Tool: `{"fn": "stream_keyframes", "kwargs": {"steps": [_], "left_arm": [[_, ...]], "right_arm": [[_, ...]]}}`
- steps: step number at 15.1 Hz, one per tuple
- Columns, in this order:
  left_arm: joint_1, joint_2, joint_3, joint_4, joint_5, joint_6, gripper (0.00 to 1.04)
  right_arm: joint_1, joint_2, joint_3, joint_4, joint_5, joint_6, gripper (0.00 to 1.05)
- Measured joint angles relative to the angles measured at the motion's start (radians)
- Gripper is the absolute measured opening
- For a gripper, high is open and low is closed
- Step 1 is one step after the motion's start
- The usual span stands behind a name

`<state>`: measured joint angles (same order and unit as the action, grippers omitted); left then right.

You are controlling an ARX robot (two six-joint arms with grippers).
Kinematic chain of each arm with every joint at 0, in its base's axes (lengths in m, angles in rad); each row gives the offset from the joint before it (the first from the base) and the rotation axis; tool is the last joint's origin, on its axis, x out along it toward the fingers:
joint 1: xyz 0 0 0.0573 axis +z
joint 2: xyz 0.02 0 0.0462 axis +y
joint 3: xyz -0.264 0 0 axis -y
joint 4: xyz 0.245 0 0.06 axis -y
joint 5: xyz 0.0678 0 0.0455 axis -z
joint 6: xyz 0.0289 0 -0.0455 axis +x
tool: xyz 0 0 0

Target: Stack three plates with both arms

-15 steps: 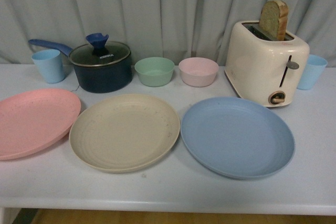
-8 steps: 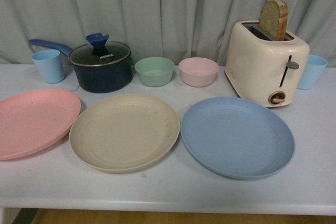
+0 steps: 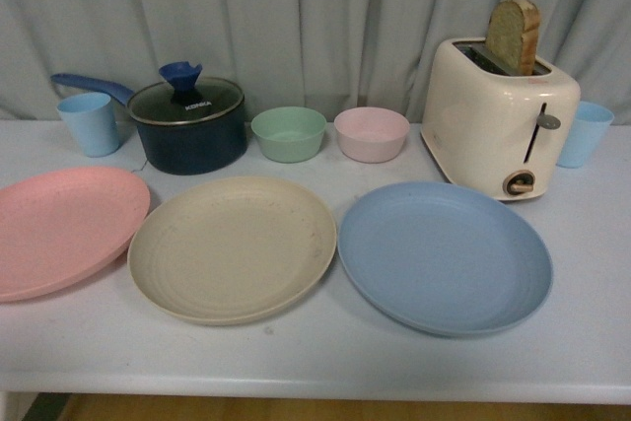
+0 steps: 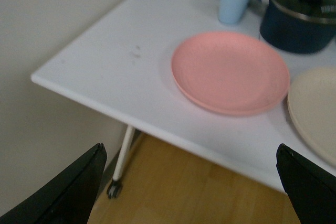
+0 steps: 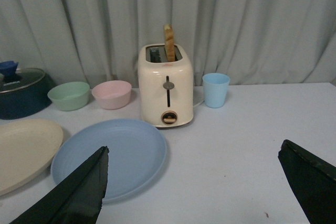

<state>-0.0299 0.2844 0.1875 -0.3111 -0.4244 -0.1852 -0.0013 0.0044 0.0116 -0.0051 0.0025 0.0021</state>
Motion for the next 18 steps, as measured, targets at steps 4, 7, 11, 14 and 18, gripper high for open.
{"fn": "stream_keyframes", "kwargs": {"steps": [4, 7, 11, 14, 18], "left_arm": [[0.338, 0.436, 0.043, 0.484, 0.319, 0.083, 0.98], [0.501, 0.926, 0.281, 0.835, 0.476, 0.222, 0.98], [0.526, 1.451, 0.617, 0.780, 0.544, 0.301, 0.98], [0.507, 1.627, 0.818, 0.730, 0.568, 0.301, 0.98], [0.484, 1.820, 0.954, 0.683, 0.595, 0.315, 0.98]], "right_arm": [[0.001, 0.000, 0.000, 0.001, -0.003, 0.000, 0.98], [0.001, 0.000, 0.000, 0.001, -0.003, 0.000, 0.98], [0.001, 0.000, 0.000, 0.002, -0.003, 0.000, 0.98], [0.001, 0.000, 0.000, 0.001, -0.003, 0.000, 0.98], [0.001, 0.000, 0.000, 0.001, -0.003, 0.000, 0.98]]}}
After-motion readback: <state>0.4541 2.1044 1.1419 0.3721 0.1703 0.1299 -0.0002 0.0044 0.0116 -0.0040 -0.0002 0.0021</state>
